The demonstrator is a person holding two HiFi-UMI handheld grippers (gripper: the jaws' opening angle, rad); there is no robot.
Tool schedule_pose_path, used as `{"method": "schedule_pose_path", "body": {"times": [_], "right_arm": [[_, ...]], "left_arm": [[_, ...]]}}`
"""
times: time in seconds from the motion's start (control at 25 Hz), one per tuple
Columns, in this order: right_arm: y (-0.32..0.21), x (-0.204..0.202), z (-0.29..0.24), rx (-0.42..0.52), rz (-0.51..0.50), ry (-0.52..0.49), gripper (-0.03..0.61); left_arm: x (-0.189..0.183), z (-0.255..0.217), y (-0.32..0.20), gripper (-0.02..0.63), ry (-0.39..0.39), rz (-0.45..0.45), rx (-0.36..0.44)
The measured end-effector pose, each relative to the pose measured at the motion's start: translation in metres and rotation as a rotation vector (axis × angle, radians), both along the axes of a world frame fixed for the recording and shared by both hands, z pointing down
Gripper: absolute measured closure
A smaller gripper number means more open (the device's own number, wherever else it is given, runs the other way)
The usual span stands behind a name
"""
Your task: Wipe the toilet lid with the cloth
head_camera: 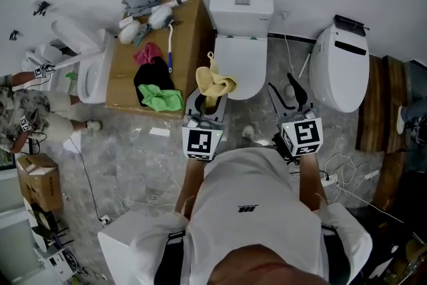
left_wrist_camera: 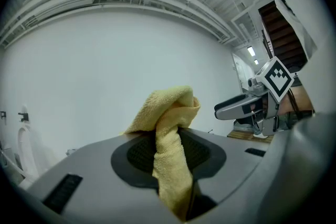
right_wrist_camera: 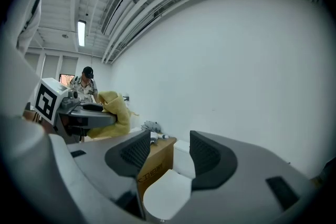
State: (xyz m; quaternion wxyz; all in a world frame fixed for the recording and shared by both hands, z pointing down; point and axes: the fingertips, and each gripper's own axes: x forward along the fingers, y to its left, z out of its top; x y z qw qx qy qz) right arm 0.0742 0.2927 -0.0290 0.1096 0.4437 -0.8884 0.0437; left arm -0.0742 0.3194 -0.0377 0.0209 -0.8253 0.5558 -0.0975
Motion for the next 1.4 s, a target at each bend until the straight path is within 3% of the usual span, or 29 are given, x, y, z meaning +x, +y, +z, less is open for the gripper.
{"method": "schedule_pose_path", "body": {"times": [0.32,0.72,1.4], "right_arm": [[-0.035,0.007,0.009,-0.016,-0.018,-0.02,0.328],[-0.082,-0.013,0.026,-0.033,0.008,-0.008,0.328],[-0.193,-0.064,0.07,-0.117,0.164,0.077,0.33]], "left_arm": [[0.006,0.003,-0.036,0.483,-0.034,-0.018,-0.012],[-0.016,0.019,-0.092,0.483,-0.031,0.0,-0.023],[-0.05,0.081,-0.22,0.483,0.028,0.23,-0.136]]}}
